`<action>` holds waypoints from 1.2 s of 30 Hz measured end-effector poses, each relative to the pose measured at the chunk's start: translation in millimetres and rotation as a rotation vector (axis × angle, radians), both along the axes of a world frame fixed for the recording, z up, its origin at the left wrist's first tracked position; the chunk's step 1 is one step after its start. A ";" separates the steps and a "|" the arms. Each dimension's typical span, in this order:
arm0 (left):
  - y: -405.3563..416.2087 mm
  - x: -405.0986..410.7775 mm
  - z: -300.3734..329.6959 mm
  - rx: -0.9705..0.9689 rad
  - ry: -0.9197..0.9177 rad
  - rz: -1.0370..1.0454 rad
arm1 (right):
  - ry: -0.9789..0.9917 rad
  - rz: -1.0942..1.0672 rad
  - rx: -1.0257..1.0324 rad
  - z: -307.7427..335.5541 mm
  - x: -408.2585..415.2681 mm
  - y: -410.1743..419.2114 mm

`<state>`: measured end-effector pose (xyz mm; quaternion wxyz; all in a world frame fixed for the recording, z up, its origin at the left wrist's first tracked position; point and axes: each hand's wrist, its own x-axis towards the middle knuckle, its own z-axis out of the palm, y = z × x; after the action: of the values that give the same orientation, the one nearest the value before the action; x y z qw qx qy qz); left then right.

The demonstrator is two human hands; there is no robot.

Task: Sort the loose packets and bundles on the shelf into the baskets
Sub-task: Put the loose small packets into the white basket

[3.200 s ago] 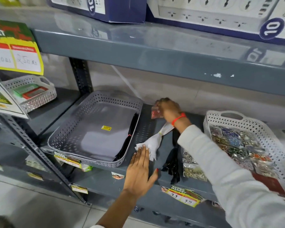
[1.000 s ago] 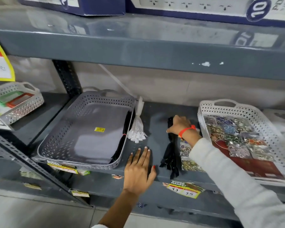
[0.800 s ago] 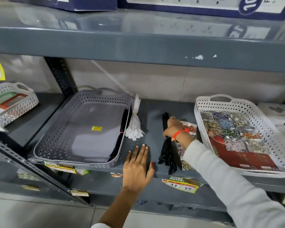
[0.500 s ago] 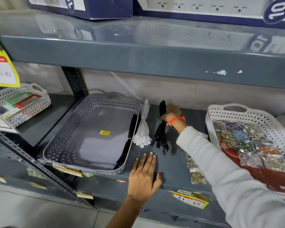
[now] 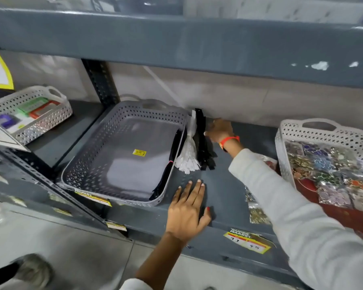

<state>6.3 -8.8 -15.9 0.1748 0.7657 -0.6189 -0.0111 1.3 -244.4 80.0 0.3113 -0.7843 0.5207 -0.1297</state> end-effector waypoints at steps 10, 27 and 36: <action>1.2 -5.3 2.7 0.010 -0.039 0.016 | 0.311 0.162 0.068 19.8 -140.6 67.7; -25.4 -58.5 11.1 0.142 -0.100 -0.109 | 0.348 0.103 -0.302 30.1 -200.4 127.0; -25.8 -57.2 11.0 0.133 -0.073 -0.096 | 0.299 -0.234 -0.277 47.6 -254.9 50.0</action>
<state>-50.9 -34.6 -5.0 0.0999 0.7451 -0.6586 -0.0326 -253.6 -194.5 127.6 0.1032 -0.7642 0.6258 -0.1175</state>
